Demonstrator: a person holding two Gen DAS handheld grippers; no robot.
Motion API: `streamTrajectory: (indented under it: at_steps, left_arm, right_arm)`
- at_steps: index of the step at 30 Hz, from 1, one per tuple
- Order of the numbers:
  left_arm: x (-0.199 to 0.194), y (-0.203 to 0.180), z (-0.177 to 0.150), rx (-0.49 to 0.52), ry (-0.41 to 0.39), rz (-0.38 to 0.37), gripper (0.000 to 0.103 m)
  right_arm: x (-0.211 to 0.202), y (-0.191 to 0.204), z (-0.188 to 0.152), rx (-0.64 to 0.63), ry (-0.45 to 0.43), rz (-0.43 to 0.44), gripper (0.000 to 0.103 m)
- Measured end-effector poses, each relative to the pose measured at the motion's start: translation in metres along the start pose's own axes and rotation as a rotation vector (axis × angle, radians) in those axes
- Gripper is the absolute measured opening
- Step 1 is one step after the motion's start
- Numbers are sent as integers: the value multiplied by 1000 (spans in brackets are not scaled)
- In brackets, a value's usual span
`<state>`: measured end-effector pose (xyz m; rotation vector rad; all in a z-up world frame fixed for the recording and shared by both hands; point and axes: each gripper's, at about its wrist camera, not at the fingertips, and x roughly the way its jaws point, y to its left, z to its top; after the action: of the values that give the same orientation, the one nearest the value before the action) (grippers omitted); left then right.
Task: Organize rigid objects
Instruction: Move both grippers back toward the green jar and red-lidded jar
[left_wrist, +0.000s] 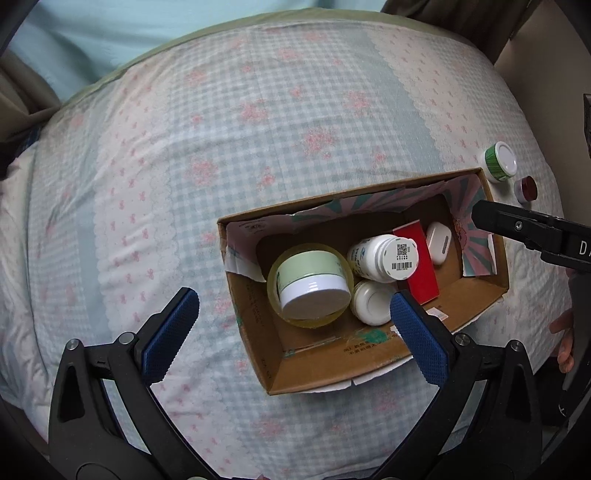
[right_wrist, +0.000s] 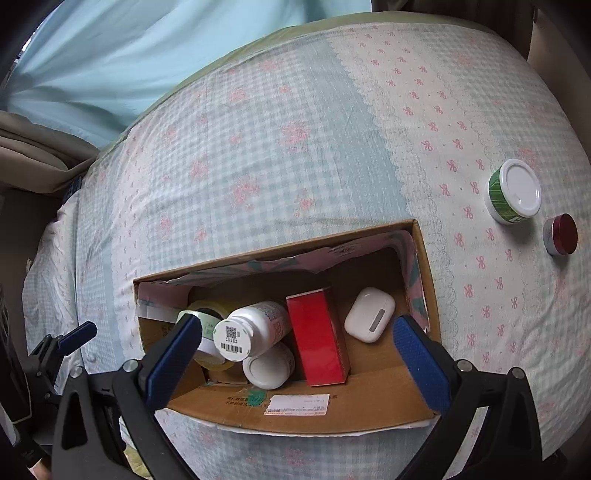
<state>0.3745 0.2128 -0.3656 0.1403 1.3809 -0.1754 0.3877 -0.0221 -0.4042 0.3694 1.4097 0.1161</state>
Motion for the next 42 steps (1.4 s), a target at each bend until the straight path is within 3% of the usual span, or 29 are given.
streamTrajectory:
  at_steps: [13, 21, 30, 39, 42]
  left_arm:
    - [-96, -8, -83, -27, -152, -22, 103]
    - [-126, -56, -100, 36, -202, -104, 103]
    - [-136, -144, -74, 103, -236, -135, 103]
    - [-100, -243, -14, 114, -198, -121, 103]
    - [-79, -274, 10, 160, -170, -70, 103]
  right_arm:
    - [-99, 25, -72, -67, -160, -12, 103]
    - [-158, 14, -118, -85, -262, -91, 103]
    - [-210, -56, -133, -46, -364, -173, 103]
    - [-217, -162, -95, -19, -329, -209, 103]
    - [-209, -191, -75, -31, -305, -232, 103]
